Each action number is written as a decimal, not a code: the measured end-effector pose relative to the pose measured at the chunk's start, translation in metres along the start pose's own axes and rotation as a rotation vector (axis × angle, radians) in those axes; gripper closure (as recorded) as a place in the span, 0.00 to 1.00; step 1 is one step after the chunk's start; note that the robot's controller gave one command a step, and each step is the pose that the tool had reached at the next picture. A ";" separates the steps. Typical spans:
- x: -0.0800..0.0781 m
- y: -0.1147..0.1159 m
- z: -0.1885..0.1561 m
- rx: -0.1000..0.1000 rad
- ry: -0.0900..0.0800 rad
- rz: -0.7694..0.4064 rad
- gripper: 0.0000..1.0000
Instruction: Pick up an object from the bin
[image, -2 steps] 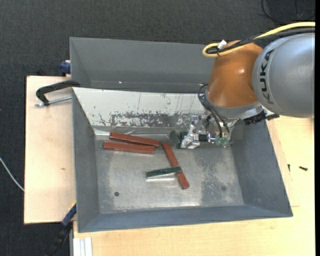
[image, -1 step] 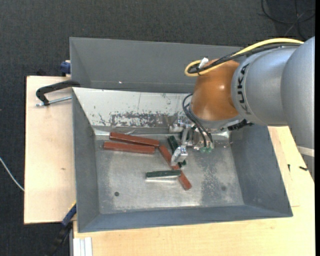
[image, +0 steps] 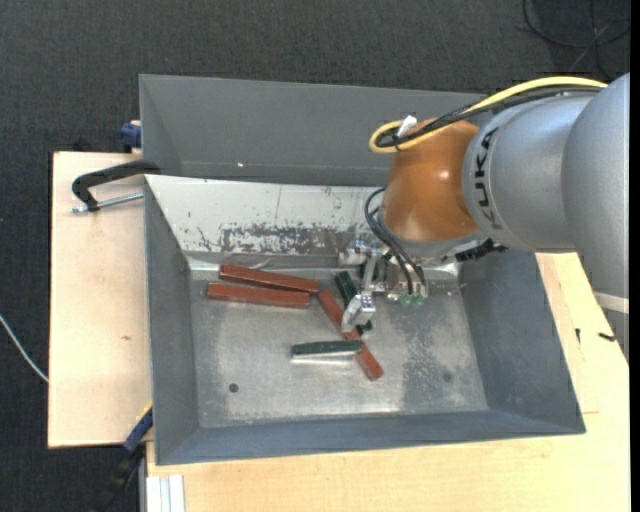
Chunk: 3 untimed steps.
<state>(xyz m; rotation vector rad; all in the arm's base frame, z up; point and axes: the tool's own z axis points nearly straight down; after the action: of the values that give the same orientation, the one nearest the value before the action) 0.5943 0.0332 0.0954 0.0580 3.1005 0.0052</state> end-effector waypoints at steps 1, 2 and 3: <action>0.007 0.000 -0.002 0.002 0.035 0.052 1.00; 0.007 -0.001 0.003 0.003 0.025 0.052 0.00; 0.010 -0.001 0.006 0.004 0.036 0.052 1.00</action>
Offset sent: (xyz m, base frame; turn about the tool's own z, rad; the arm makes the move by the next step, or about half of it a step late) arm 0.0000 0.0000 0.0000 0.0000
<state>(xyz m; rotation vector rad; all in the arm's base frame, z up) 0.5841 0.0324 0.0888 0.1403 3.1338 0.0015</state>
